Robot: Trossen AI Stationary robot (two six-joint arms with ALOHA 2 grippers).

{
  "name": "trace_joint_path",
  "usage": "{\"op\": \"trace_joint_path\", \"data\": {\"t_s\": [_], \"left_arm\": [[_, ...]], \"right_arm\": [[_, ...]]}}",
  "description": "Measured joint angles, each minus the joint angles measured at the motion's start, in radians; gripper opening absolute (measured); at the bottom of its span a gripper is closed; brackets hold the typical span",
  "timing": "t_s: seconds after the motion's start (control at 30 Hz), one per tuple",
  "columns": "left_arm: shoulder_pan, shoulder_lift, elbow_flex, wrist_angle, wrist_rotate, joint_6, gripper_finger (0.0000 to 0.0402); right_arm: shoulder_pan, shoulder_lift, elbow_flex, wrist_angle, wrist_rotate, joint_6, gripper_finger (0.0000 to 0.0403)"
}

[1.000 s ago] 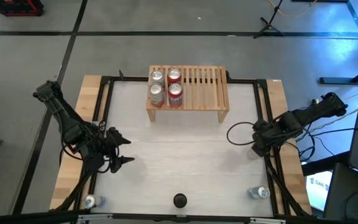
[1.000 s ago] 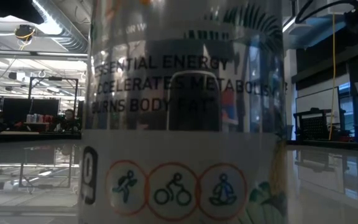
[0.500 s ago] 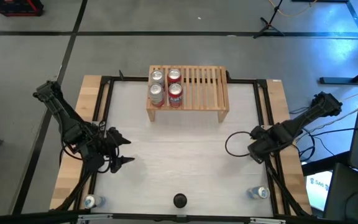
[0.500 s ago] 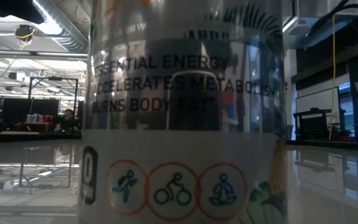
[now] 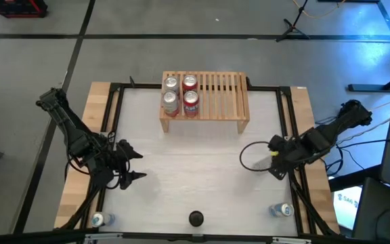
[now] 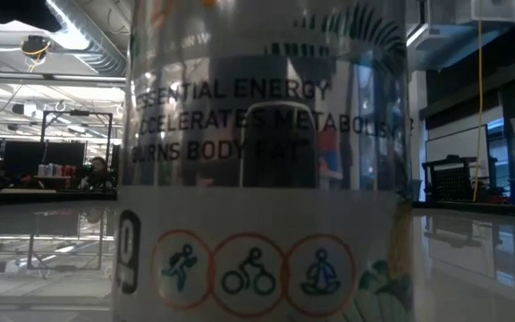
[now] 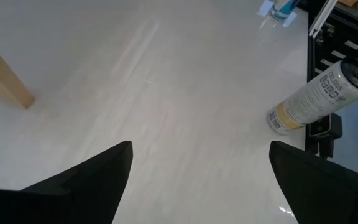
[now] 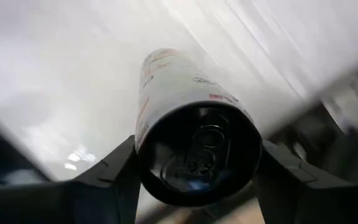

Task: Place canned beverage on shelf
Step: Put the top white yellow soda can on the shelf

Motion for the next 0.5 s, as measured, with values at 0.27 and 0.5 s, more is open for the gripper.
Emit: {"op": "trace_joint_path", "data": {"t_s": [0.27, 0.5], "left_arm": [[0.0, 0.0, 0.0, -0.001, 0.011, 0.002, 0.0369], [0.003, -0.016, 0.0, -0.001, 0.102, 0.023, 0.0369]], "right_arm": [[-0.017, 0.136, 0.377, 0.022, 0.332, -0.085, 0.022], [-0.175, 0.33, 0.707, -0.027, 0.378, -0.363, 0.022]]}}
